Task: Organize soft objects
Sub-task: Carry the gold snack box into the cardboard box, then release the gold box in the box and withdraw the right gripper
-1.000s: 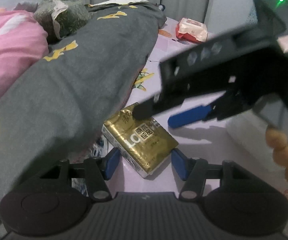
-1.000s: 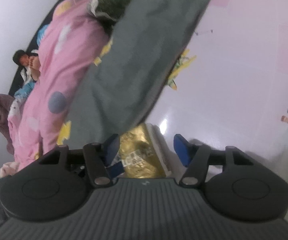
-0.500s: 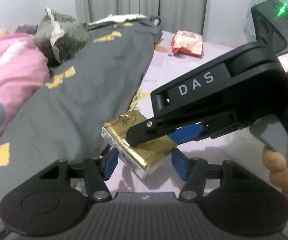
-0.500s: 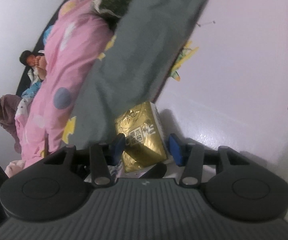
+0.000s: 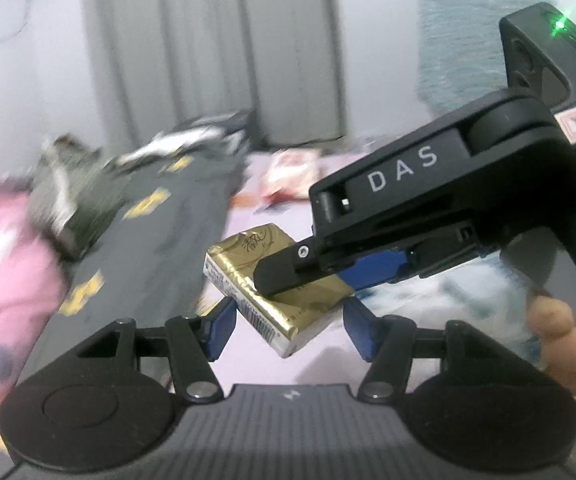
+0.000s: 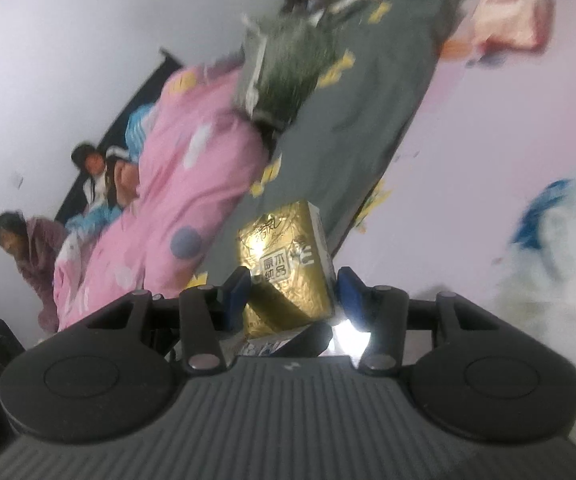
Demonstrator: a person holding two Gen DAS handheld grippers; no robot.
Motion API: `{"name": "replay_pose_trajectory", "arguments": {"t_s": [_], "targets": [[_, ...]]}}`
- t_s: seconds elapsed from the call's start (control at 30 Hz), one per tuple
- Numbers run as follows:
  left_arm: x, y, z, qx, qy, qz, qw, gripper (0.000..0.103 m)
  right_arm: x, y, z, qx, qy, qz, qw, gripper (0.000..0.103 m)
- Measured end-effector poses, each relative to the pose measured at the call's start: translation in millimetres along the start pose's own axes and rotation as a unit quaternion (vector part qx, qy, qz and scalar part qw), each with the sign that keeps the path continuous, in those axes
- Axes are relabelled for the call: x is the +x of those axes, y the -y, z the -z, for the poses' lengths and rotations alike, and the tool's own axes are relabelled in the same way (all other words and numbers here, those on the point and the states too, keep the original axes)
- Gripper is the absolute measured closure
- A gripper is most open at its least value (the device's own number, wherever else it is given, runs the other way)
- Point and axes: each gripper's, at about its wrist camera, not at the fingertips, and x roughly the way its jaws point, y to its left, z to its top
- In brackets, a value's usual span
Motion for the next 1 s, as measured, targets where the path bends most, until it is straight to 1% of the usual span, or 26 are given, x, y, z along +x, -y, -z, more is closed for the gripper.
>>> {"name": "replay_pose_trajectory", "arguments": {"t_s": [0.07, 0.13, 0.2, 0.3, 0.43, 0.5, 0.6, 0.73, 0.8, 0.83, 0.87, 0.93, 1.0], "targets": [[-3.2, 23.9, -10.9, 0.026, 0.015, 0.022, 0.9993, 0.043, -33.8, 7.6, 0.0, 0.006, 0.027, 0.012, 1.0, 0.056], [-4.8, 49.9, -21.0, 0.052, 0.029, 0.051, 0.9969, 0.043, -64.6, 17.4, 1.8, 0.017, 0.05, 0.025, 0.998, 0.055], [-5.0, 75.9, -29.2, 0.076, 0.038, 0.079, 0.9932, 0.042, -99.6, 30.3, 6.1, 0.032, 0.074, 0.041, 0.996, 0.055], [-2.1, 116.1, -39.6, 0.11, 0.044, 0.13, 0.9845, 0.042, -150.0, 52.6, 18.1, 0.054, 0.105, 0.071, 0.99, 0.055], [1.7, 169.7, -48.4, 0.144, 0.042, 0.198, 0.9686, 0.042, -213.4, 86.2, 42.9, 0.093, 0.142, 0.106, 0.98, 0.055], [5.4, 196.8, -52.8, 0.157, 0.034, 0.233, 0.9591, 0.042, -240.7, 101.8, 57.0, 0.112, 0.155, 0.126, 0.973, 0.055], [12.9, 234.1, -57.9, 0.172, 0.018, 0.276, 0.9455, 0.042, -275.6, 123.0, 73.6, 0.134, 0.169, 0.16, 0.963, 0.054], [22.5, 277.3, -59.1, 0.184, -0.005, 0.322, 0.9287, 0.042, -311.6, 149.1, 97.6, 0.165, 0.184, 0.201, 0.948, 0.054], [33.2, 294.2, -58.5, 0.183, -0.026, 0.346, 0.9196, 0.042, -324.1, 158.1, 108.5, 0.174, 0.189, 0.221, 0.941, 0.054], [40.0, 295.6, -57.0, 0.184, -0.037, 0.354, 0.9163, 0.042, -329.5, 164.2, 112.4, 0.177, 0.19, 0.232, 0.937, 0.054], [43.6, 299.9, -53.0, 0.186, -0.049, 0.354, 0.9152, 0.041, -332.9, 170.0, 114.6, 0.178, 0.188, 0.243, 0.935, 0.054], [48.2, 306.8, -46.2, 0.194, -0.071, 0.342, 0.9165, 0.041, -332.9, 181.5, 119.7, 0.182, 0.178, 0.275, 0.927, 0.053], [50.3, 298.3, -39.0, 0.189, -0.076, 0.34, 0.9182, 0.039, -331.6, 188.3, 125.0, 0.18, 0.174, 0.301, 0.92, 0.053]]}}
